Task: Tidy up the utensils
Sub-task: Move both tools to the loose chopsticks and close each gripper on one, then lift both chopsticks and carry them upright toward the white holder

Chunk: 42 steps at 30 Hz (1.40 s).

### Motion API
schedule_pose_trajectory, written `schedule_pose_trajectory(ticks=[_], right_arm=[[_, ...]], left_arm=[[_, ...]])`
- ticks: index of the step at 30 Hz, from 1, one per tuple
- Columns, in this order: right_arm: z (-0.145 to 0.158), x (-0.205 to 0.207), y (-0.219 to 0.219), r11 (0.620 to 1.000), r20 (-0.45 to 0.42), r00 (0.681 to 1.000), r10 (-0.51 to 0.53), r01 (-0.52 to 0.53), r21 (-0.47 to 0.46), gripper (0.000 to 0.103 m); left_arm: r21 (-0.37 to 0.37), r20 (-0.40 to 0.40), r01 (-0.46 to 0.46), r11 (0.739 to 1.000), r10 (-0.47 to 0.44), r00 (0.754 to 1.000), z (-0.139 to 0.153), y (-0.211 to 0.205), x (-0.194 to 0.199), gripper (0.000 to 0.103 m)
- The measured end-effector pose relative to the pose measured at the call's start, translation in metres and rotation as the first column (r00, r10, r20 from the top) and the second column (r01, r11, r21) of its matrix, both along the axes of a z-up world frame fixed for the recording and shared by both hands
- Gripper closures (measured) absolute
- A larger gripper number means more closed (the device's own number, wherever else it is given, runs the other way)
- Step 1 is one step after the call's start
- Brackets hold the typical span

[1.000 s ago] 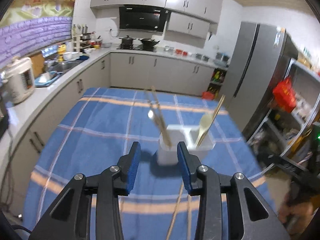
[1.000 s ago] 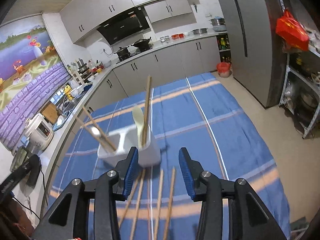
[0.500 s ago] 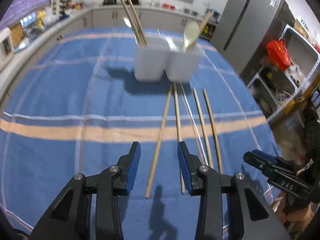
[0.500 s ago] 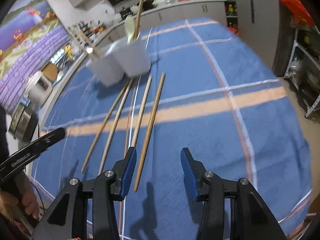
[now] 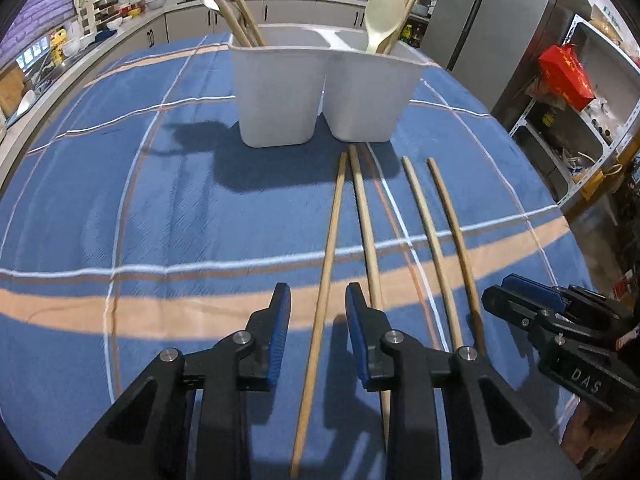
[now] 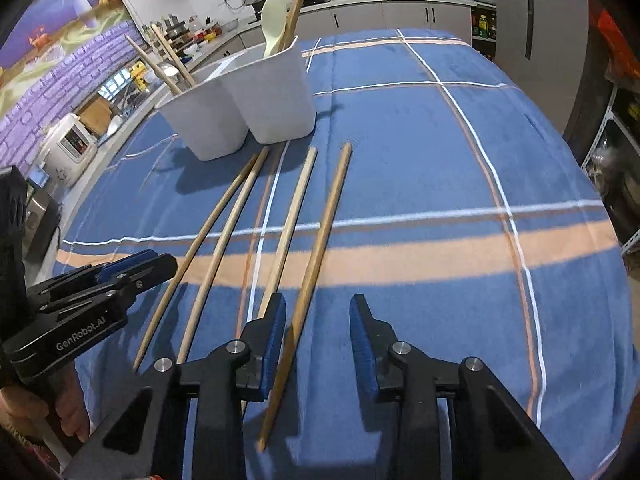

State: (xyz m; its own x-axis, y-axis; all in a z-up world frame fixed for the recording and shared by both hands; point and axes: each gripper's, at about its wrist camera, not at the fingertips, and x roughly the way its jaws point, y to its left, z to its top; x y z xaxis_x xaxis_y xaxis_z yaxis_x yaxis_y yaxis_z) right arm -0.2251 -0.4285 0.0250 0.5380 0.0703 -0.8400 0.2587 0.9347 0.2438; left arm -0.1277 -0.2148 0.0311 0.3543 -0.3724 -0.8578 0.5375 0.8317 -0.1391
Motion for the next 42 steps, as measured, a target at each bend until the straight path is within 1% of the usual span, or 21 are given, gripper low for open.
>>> schedule_pose_trajectory(ticks=[4,7,8,9,10,11,12,13,14,18,22,25,29,33,35,39,42], right_arm=[[-0.006,0.021,0.0,0.999,-0.017,1.0,-0.001,0.0,-0.037,0.067],[-0.005,0.031,0.001,0.997,-0.024,1.0,0.002,-0.003,-0.072,0.067],[-0.005,0.036,0.002,0.995,-0.031,1.0,0.002,-0.005,-0.097,0.068],[-0.005,0.04,0.003,0.993,-0.039,0.999,0.0,-0.005,-0.119,0.072],[-0.005,0.044,0.003,0.99,-0.049,0.999,-0.003,-0.004,-0.139,0.075],[-0.005,0.048,0.003,0.987,-0.059,0.998,-0.008,-0.002,-0.16,0.081],[-0.005,0.051,0.003,0.986,-0.066,0.998,-0.012,0.0,-0.168,0.085],[-0.005,0.053,0.002,0.985,-0.072,0.997,-0.014,0.001,-0.172,0.088],[-0.004,0.055,0.002,0.984,-0.082,0.997,-0.015,0.0,-0.179,0.092],[-0.004,0.053,-0.001,0.984,-0.1,0.995,-0.019,0.0,-0.179,0.094],[-0.003,0.032,-0.007,0.987,-0.116,0.993,-0.019,0.0,-0.158,0.095],[-0.002,0.009,-0.01,0.989,-0.124,0.992,-0.014,-0.005,-0.145,0.095],[0.0,-0.039,-0.015,0.994,-0.136,0.991,-0.005,-0.01,-0.11,0.095],[0.0,-0.077,-0.022,0.997,-0.134,0.991,-0.005,-0.005,-0.072,0.095],[0.0,-0.086,-0.025,0.998,-0.137,0.991,-0.003,-0.006,-0.063,0.094],[0.001,-0.088,-0.024,0.997,-0.154,0.988,-0.007,-0.004,-0.071,0.093],[0.001,-0.083,-0.021,0.995,-0.175,0.984,0.008,-0.025,-0.095,0.091]], left_arm=[[0.008,-0.022,0.024,1.0,-0.023,0.999,-0.009,-0.011,0.013,0.076],[0.013,-0.013,0.043,0.999,-0.043,0.999,-0.01,-0.018,0.017,0.076],[0.017,-0.012,0.051,0.999,-0.051,0.999,-0.01,-0.02,0.018,0.076],[0.02,-0.011,0.056,0.998,-0.056,0.998,-0.01,-0.022,0.019,0.08],[0.029,-0.007,0.058,0.998,-0.058,0.998,-0.011,-0.024,0.02,0.089],[0.041,-0.001,0.053,0.998,-0.053,0.999,-0.011,-0.025,0.021,0.095],[0.044,0.003,0.048,0.998,-0.049,0.999,-0.012,-0.025,0.02,0.097],[0.039,0.001,0.041,0.998,-0.041,0.999,-0.012,-0.025,0.02,0.097],[0.039,0.003,0.032,0.999,-0.032,0.999,-0.012,-0.025,0.02,0.097],[0.044,0.005,0.0,0.999,-0.001,1.0,-0.011,-0.021,0.015,0.098],[-0.004,-0.062,-0.049,0.999,0.048,0.997,-0.011,0.0,0.008,0.098],[-0.024,-0.095,-0.077,0.997,0.074,0.993,-0.012,0.022,-0.009,0.098],[-0.02,-0.114,-0.097,0.995,0.094,0.989,-0.011,0.042,-0.032,0.098],[-0.014,-0.106,-0.077,0.997,0.075,0.991,-0.011,0.054,-0.055,0.098],[-0.011,-0.095,-0.073,0.997,0.072,0.993,-0.011,0.055,-0.06,0.098],[0.008,-0.118,-0.073,0.997,0.074,0.99,-0.01,0.05,-0.057,0.097],[0.044,-0.132,-0.048,0.998,0.053,0.99,-0.01,0.043,-0.051,0.097]])
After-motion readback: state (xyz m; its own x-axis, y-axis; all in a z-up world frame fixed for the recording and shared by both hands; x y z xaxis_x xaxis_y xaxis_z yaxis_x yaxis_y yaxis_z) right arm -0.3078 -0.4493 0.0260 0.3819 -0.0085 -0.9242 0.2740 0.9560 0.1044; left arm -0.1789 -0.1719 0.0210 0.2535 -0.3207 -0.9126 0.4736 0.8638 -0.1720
